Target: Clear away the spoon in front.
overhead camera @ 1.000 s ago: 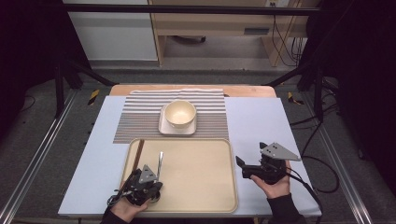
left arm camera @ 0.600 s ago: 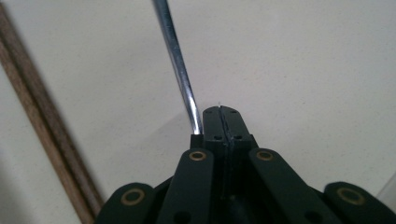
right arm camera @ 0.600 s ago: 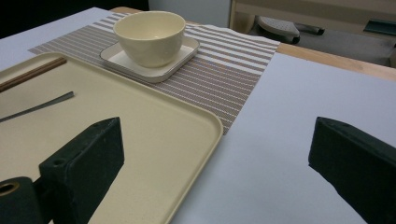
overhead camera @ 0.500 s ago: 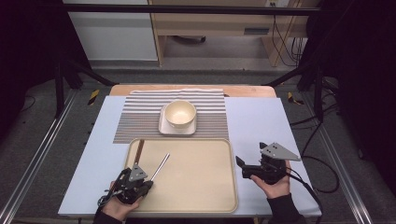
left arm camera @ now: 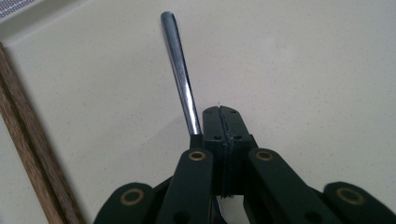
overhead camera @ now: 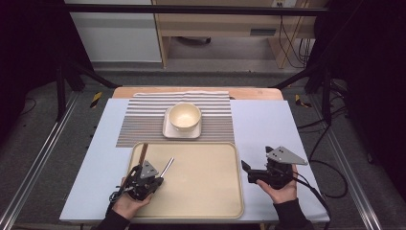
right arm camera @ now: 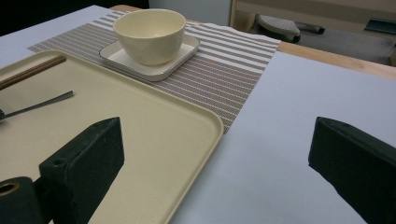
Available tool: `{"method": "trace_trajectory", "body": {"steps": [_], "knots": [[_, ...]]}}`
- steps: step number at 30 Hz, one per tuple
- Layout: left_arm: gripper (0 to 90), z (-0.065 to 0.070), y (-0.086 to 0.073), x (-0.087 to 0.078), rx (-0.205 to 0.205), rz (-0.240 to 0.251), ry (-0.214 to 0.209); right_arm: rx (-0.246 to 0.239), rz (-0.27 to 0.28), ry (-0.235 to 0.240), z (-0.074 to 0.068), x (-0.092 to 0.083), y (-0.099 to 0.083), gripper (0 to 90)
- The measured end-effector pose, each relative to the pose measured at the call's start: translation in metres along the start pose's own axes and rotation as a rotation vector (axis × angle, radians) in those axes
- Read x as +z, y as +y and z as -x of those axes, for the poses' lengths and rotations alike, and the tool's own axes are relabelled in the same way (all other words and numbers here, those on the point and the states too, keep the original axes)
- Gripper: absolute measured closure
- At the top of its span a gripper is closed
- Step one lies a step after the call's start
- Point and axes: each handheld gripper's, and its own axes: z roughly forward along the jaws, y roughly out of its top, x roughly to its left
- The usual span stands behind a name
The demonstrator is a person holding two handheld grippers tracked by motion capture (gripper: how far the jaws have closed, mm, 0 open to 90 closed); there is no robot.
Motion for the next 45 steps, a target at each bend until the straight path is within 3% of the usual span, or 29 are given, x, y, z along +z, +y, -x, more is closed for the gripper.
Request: {"method": "trace_trajectory", "body": {"steps": [20, 24, 30, 45], "knots": [[89.7, -0.020, -0.014, -0.011, -0.075, 0.003, 0.055, 0.003, 0.004, 0.001, 0.000, -0.001, 0.000, 3.8], [89.7, -0.017, -0.015, -0.014, -0.069, 0.012, 0.032, 0.003, 0.004, 0.000, 0.000, -0.001, 0.001, 3.8], [89.6, -0.005, -0.022, -0.020, -0.046, -0.013, -0.009, 0.004, 0.006, 0.002, 0.001, -0.002, 0.001, 3.8], [89.7, -0.014, -0.032, -0.029, -0.065, -0.026, -0.004, 0.004, 0.004, -0.001, 0.000, -0.001, 0.000, 3.8]]}}
